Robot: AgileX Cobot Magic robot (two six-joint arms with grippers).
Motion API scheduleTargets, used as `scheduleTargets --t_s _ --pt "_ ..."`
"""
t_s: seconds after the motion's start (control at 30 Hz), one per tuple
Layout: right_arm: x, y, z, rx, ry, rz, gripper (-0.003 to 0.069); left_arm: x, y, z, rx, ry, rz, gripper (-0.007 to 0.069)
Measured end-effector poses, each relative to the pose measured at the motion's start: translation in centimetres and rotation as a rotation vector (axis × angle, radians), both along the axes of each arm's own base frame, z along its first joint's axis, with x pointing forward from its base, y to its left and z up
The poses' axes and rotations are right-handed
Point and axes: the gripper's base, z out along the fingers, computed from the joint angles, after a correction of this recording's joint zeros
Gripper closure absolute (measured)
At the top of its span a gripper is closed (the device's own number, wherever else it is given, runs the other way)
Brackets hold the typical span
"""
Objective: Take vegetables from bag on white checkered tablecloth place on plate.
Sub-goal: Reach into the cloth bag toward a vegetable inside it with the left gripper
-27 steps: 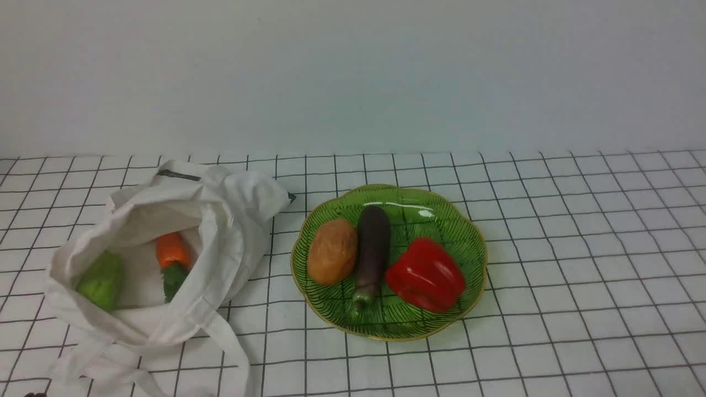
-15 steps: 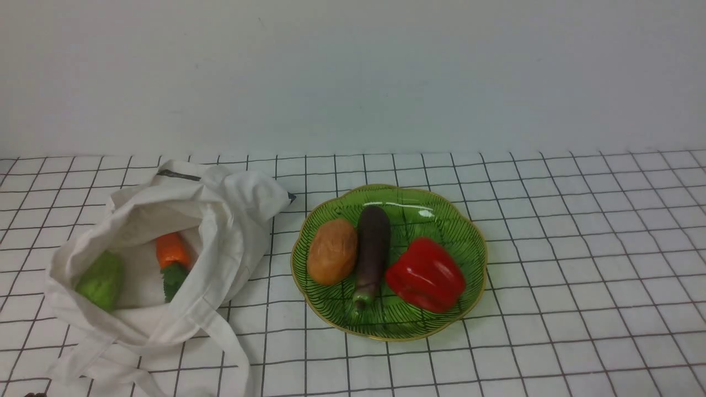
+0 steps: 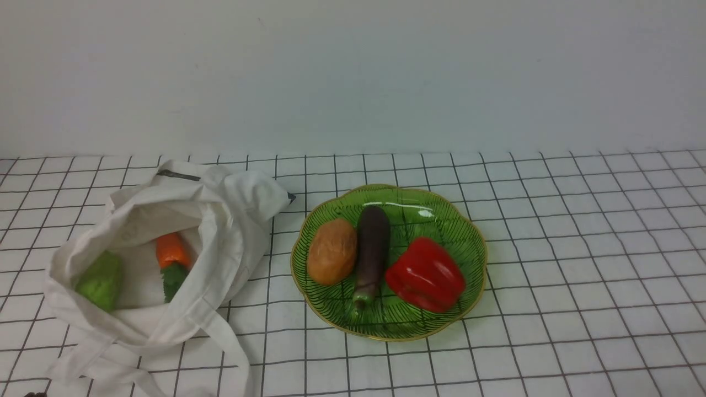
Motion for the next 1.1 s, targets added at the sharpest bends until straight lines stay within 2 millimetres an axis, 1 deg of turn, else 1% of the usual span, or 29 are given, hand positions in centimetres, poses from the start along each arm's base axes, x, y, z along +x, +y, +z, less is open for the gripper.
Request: scheduleTargets --t_s 0.07,0.1,0.13,0.17,0.2,0.23,0.3,0.33,0.37,0.4,0.43,0.5,0.57,0.6,0.63,0.7,0.73,0.77,0.8,0.83,0.87,0.93,1.0,1.03,1.07,1.1 --pt "0.0 0.0 0.0 0.0 0.0 0.0 0.0675 0.1 -0.2 0.3 -0.091 -0.033 0.003 0.0632" --pt "0.0 0.0 0.0 0.0 0.0 0.0 0.0675 0.2 -0.3 0.8 -0.187 -0.072 0.008 0.0632" --pt "0.0 0.0 0.0 0.0 0.0 0.0 0.0675 0.2 -0.4 1.0 -0.24 -0.091 0.012 0.0632" --pt "0.0 0.0 0.0 0.0 0.0 0.0 0.0675 0.3 -0.5 1.4 -0.368 -0.131 0.022 0.0632" --pt "0.0 0.0 0.0 0.0 0.0 0.0 0.0675 0.3 -0.5 1.4 -0.368 -0.131 0.022 0.0632" --pt "0.0 0.0 0.0 0.0 0.0 0.0 0.0675 0.3 -0.5 1.9 -0.472 -0.168 0.033 0.0632" --pt "0.0 0.0 0.0 0.0 0.0 0.0 0.0675 0.4 -0.4 2.4 -0.565 -0.216 0.046 0.0632" --pt "0.0 0.0 0.0 0.0 0.0 0.0 0.0675 0.4 -0.2 3.0 -0.622 -0.277 0.062 0.0632" --pt "0.0 0.0 0.0 0.0 0.0 0.0 0.0675 0.4 0.1 3.4 -0.654 -0.33 0.076 0.0632" --pt "0.0 0.0 0.0 0.0 0.0 0.0 0.0675 0.3 0.2 3.5 -0.66 -0.342 0.079 0.0632" --pt "0.0 0.0 0.0 0.0 0.0 0.0 0.0675 0.3 0.6 4.1 -0.706 -0.418 0.103 0.0632" --pt "0.0 0.0 0.0 0.0 0.0 0.0 0.0675 0.1 0.9 5.0 -0.742 -0.48 0.114 0.0632" --pt "0.0 0.0 0.0 0.0 0.0 0.0 0.0675 -0.1 0.8 6.4 -0.728 -0.51 0.099 0.0632" --pt "0.0 0.0 0.0 0.0 0.0 0.0 0.0675 -0.2 0.6 8.4 -0.685 -0.505 0.07 0.0632" --pt "0.0 0.0 0.0 0.0 0.0 0.0 0.0675 0.0 0.4 9.3 -0.656 -0.473 0.059 0.0632" --pt "0.0 0.0 0.0 0.0 0.0 0.0 0.0675 1.0 -0.3 10.9 -0.582 -0.354 0.026 0.0632" --pt "0.0 0.0 0.0 0.0 0.0 0.0 0.0675 1.8 -0.6 11.4 -0.546 -0.272 0.01 0.0632" --pt "0.0 0.0 0.0 0.0 0.0 0.0 0.0675 1.7 -0.7 11.6 -0.546 -0.268 0.004 0.0632" --pt "0.0 0.0 0.0 0.0 0.0 0.0 0.0675 3.6 -1.3 12.0 -0.484 -0.099 -0.018 0.0632" --pt "0.0 0.0 0.0 0.0 0.0 0.0 0.0675 4.5 -1.6 12.4 -0.455 -0.025 -0.033 0.0632" --pt "0.0 0.0 0.0 0.0 0.0 0.0 0.0675 5.7 -1.9 12.1 -0.421 0.088 -0.047 0.0632" --pt "0.0 0.0 0.0 0.0 0.0 0.0 0.0675 7.9 -2.4 11.9 -0.332 0.263 -0.077 0.0632" --pt "0.0 0.0 0.0 0.0 0.0 0.0 0.0675 10.0 -2.6 11.6 -0.254 0.405 -0.098 0.0632" --pt "0.0 0.0 0.0 0.0 0.0 0.0 0.0675 10.7 -2.6 11.4 -0.231 0.449 -0.1 0.0632" --pt "0.0 0.0 0.0 0.0 0.0 0.0 0.0675 12.3 -2.6 11.0 -0.184 0.533 -0.102 0.0632" --pt "0.0 0.0 0.0 0.0 0.0 0.0 0.0675 13.4 -2.5 10.7 -0.156 0.579 -0.101 0.0632"
